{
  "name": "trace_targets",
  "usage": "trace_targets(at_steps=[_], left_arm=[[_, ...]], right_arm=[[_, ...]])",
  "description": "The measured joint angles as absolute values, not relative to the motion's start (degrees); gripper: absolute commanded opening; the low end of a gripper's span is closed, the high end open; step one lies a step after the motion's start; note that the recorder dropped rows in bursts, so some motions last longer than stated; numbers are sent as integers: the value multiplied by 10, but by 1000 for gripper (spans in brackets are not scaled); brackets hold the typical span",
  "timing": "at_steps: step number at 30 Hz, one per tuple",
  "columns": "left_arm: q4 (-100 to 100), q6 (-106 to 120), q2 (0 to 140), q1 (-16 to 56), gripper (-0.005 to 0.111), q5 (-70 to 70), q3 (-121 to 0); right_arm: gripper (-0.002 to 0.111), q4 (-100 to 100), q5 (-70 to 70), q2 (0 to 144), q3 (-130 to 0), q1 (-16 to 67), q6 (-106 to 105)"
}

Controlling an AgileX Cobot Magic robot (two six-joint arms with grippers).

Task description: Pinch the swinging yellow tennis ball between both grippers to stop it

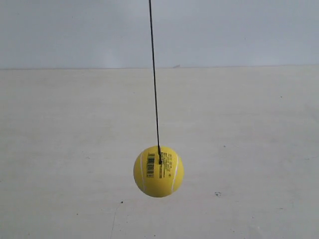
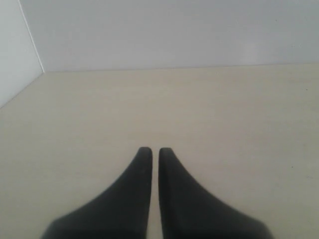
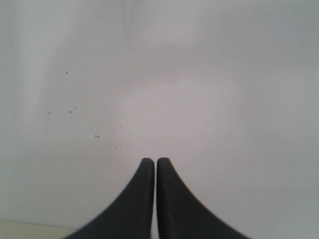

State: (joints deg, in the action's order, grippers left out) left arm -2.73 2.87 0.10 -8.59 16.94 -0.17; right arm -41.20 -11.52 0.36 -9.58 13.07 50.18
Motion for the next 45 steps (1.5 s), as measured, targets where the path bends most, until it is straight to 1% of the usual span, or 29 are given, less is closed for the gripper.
trace_targets(at_steps=[20, 28, 34, 41, 43, 45], left_arm=[[-27, 29, 1, -86, 5, 169, -2], [-27, 29, 1, -86, 5, 169, -2], [-27, 29, 1, -86, 5, 169, -2], [-27, 29, 1, -86, 5, 169, -2], [-27, 29, 1, -86, 5, 169, -2], [-27, 29, 1, -86, 5, 169, -2]], right_arm=[[0, -412, -115, 4, -96, 131, 500], [0, -392, -115, 4, -96, 131, 439], [0, -290, -123, 4, -78, 131, 314], [0, -126, -184, 4, -8, 131, 101], [0, -59, -175, 4, -5, 131, 33], [0, -39, -161, 3, -4, 131, 0]])
